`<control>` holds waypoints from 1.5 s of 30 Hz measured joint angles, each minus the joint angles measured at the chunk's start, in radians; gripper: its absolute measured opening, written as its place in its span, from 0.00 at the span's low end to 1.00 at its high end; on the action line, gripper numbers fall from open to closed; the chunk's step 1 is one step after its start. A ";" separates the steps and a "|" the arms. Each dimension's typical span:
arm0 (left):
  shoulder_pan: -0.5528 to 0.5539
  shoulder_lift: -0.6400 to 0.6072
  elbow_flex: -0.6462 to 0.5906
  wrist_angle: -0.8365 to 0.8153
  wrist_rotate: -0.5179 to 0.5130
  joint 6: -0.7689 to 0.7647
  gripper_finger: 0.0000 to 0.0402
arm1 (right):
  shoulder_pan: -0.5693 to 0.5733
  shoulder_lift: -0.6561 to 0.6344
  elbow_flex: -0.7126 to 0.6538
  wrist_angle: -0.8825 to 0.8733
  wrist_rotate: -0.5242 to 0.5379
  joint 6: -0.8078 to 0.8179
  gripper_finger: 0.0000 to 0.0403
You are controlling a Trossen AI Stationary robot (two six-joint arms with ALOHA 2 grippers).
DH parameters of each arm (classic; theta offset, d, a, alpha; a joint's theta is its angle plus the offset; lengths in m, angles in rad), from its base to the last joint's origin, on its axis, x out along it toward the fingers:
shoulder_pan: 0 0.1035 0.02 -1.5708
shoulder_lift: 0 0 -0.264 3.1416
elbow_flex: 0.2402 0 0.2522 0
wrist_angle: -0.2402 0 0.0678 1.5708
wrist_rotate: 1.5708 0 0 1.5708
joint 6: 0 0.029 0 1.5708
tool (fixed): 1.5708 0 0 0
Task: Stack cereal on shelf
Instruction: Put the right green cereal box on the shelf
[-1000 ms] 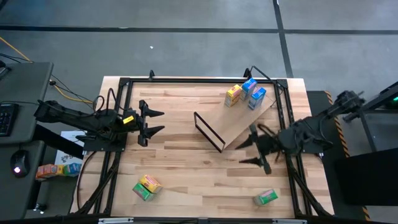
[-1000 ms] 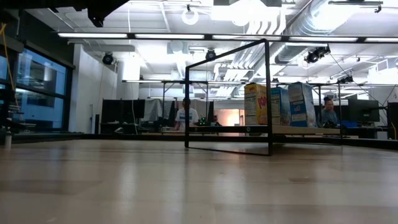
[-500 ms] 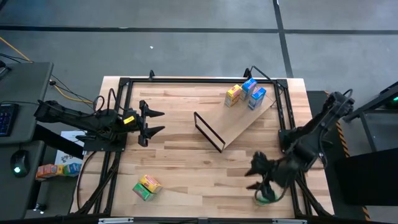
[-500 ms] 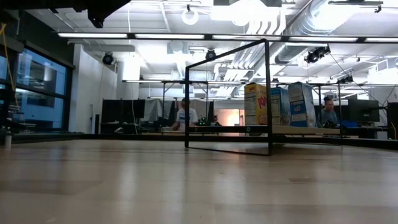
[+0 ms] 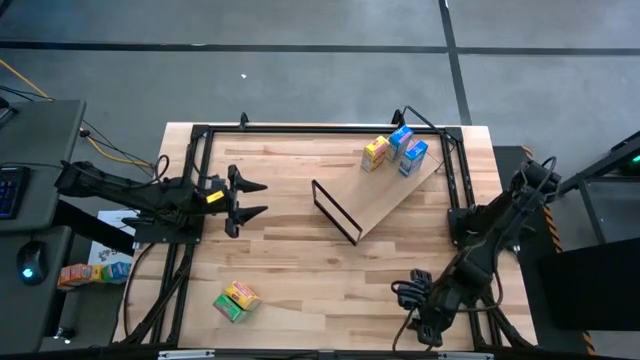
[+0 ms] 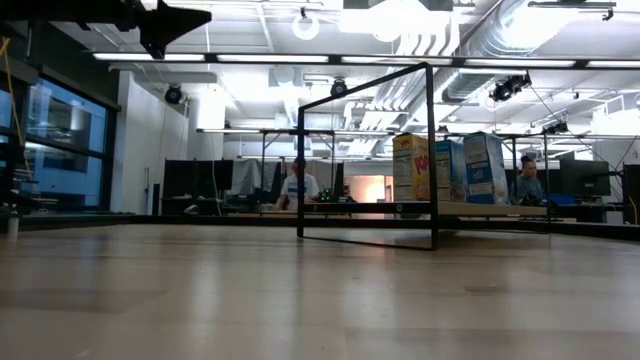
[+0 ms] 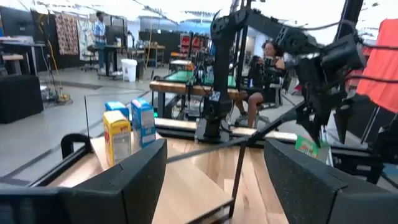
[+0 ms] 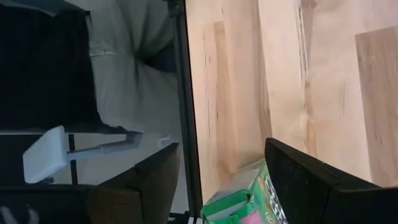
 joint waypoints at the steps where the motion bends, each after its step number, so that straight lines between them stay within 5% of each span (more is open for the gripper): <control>1: 0.000 0.003 0.000 -0.005 0.000 0.000 0.64 | 0.004 0.003 0.000 0.001 0.005 0.006 0.58; 10: 0.000 0.052 0.000 0.013 -0.002 0.003 0.64 | 0.077 0.017 0.040 -0.010 0.099 0.059 0.57; 16: 0.000 0.061 0.000 0.031 -0.003 0.003 0.64 | 0.124 0.080 0.268 -0.386 0.203 0.015 0.50; 20: 0.000 0.062 0.000 0.033 -0.004 0.003 0.64 | 0.159 0.142 0.363 -0.542 0.146 -0.068 0.43; 45: 0.000 0.077 0.000 0.031 -0.004 0.003 0.64 | 0.169 0.174 0.378 -0.507 0.244 -0.120 0.36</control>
